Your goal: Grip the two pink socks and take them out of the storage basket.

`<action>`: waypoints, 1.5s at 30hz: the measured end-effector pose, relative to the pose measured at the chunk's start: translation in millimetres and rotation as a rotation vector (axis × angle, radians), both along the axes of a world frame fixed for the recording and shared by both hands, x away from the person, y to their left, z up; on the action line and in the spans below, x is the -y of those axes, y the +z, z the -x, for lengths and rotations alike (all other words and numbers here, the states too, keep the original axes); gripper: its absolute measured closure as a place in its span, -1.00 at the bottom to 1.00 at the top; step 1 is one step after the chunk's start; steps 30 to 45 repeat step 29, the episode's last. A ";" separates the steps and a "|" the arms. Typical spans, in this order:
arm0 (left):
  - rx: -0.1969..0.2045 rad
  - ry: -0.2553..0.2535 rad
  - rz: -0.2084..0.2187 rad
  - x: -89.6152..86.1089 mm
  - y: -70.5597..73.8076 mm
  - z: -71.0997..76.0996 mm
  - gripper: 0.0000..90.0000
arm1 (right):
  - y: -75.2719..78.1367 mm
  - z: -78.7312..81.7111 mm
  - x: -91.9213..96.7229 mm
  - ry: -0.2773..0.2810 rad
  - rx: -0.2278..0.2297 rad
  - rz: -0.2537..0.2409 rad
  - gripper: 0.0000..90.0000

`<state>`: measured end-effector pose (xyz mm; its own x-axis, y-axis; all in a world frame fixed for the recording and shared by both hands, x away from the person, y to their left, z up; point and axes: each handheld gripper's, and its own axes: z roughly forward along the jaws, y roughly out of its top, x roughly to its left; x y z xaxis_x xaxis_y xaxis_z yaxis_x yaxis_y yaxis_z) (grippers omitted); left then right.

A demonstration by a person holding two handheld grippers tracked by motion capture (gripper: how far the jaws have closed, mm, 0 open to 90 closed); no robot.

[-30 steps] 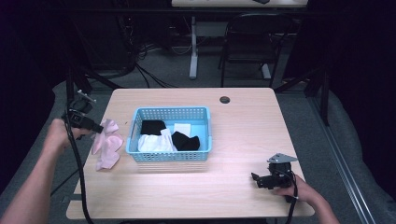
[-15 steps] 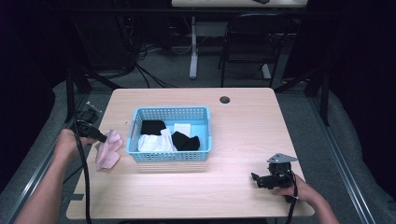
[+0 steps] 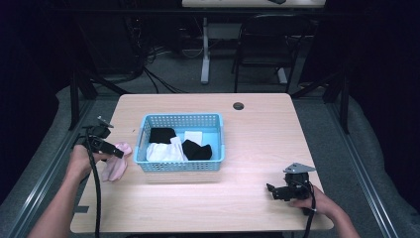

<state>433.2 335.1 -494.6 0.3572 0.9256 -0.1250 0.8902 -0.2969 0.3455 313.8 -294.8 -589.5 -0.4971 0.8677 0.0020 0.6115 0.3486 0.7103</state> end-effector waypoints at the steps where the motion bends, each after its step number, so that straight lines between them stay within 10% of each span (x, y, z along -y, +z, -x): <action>1: 0.020 -0.003 0.012 -0.8 5.1 3.6 -0.30 | 0.0 0.0 0.0 0.000 0.000 0.000 -1.00; 10: 0.168 0.008 0.046 0.5 26.2 50.8 -0.77 | 0.0 1.1 -0.7 -0.015 0.004 0.004 -1.00; 25: 0.228 0.057 0.017 8.8 -31.7 112.2 -1.00 | -0.1 1.0 -0.6 -0.015 0.004 0.003 -1.00; 45: 0.269 0.059 0.007 7.1 -38.0 116.8 -1.00 | 0.0 1.0 -0.6 -0.014 0.004 0.004 -1.00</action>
